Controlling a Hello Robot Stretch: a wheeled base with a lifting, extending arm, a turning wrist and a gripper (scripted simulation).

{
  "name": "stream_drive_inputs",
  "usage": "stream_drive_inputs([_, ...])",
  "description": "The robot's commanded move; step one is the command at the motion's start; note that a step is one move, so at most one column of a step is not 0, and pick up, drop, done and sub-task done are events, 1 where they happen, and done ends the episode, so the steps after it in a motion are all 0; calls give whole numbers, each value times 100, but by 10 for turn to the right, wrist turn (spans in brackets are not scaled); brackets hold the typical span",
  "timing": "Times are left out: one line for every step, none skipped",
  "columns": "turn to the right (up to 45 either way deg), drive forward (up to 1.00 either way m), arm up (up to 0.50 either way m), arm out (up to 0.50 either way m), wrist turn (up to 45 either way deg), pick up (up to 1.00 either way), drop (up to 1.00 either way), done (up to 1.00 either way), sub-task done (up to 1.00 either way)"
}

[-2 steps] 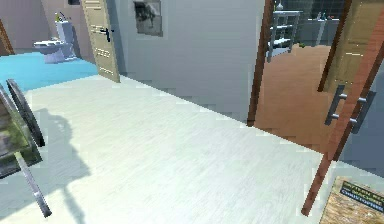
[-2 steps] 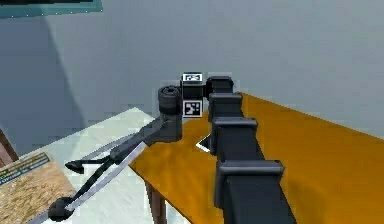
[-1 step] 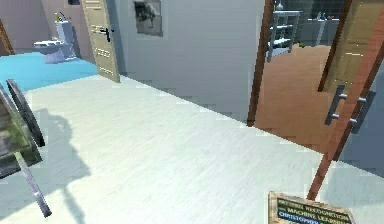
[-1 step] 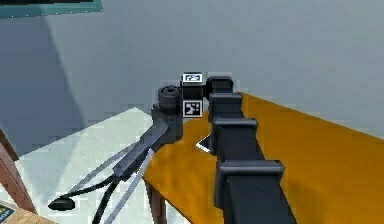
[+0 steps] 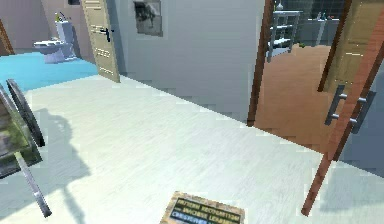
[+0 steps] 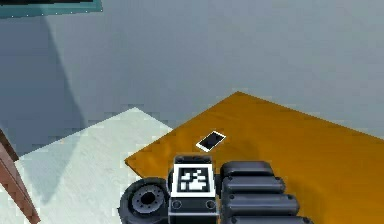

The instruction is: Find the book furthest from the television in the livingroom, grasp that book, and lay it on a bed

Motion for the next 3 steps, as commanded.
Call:
stream_drive_inputs([-450, 0, 0, 0, 0, 0, 0, 0, 0])
stream_drive_inputs([0, 20, 0, 0, 0, 0, 0, 0, 0])
stream_drive_inputs([330, 0, 0, 0, 0, 0, 0, 0, 0])
